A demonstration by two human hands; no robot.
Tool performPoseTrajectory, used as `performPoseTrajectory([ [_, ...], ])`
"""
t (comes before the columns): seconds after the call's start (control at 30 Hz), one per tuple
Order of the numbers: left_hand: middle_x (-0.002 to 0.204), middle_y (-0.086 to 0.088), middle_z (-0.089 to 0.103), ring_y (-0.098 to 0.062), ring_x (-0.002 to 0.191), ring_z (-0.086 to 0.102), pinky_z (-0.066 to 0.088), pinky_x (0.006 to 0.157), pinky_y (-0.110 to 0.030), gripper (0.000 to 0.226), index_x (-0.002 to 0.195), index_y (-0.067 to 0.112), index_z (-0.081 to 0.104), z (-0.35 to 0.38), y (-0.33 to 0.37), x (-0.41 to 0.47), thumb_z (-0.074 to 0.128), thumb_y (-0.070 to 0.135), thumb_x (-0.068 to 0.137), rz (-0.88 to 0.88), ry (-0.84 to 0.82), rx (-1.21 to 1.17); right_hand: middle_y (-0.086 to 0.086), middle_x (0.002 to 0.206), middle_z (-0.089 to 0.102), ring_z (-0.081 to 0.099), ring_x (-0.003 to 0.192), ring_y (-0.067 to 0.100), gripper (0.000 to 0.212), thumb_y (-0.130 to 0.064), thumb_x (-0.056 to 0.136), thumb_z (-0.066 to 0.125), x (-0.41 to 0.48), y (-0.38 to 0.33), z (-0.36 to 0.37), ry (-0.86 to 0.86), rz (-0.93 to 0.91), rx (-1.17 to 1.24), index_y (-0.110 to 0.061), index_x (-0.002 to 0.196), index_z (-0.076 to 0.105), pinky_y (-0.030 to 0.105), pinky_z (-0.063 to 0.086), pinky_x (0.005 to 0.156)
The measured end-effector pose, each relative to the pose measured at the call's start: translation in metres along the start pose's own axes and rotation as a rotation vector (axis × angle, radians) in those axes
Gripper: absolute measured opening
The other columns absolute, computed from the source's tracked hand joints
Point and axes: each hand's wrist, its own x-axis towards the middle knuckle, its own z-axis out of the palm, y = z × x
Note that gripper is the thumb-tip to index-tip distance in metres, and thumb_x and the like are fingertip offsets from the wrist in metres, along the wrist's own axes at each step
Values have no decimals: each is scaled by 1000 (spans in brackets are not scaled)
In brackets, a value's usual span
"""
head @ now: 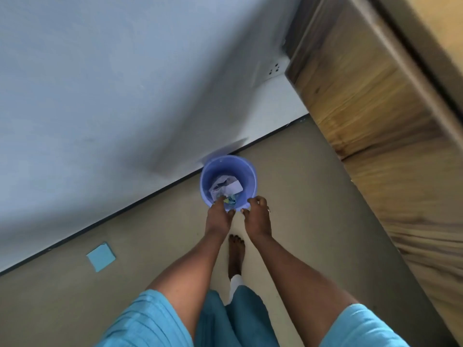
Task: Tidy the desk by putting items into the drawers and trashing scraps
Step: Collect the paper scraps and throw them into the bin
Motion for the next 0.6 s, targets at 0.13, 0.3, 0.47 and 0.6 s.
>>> performPoseTrajectory([
  [0.13, 119, -11, 65, -28, 111, 61, 44, 85, -26, 33, 122, 8, 58, -20, 10, -34, 60, 11, 88, 36, -11, 23, 9, 132, 44, 47, 115, 26, 32, -9, 91, 50, -37, -14, -9, 2, -19, 3, -8, 123, 53, 30, 41, 86],
  [0.3, 125, -8, 62, -24, 115, 58, 44, 90, -27, 35, 127, 11, 55, -49, 25, -75, 54, 14, 92, 54, 1, 87, 8, 122, 48, 50, 110, 25, 25, -9, 93, 46, -75, -39, -26, -17, -68, -75, -7, 115, 56, 28, 42, 80],
  [0.47, 129, -7, 60, -21, 116, 58, 44, 92, -28, 36, 131, 13, 51, -73, 27, -117, 49, 20, 96, 12, 56, 82, 11, 125, 49, 50, 111, 26, 29, -4, 93, 41, -112, -63, -41, -47, -169, -145, -5, 119, 55, 30, 43, 85],
  [0.6, 131, -7, 57, -20, 120, 55, 43, 96, -29, 37, 133, 15, 49, -82, 16, -155, 46, 22, 97, -63, 107, 44, 10, 129, 48, 51, 111, 23, 30, -5, 94, 41, -142, -72, -39, -100, -267, -196, -5, 120, 54, 28, 44, 87],
])
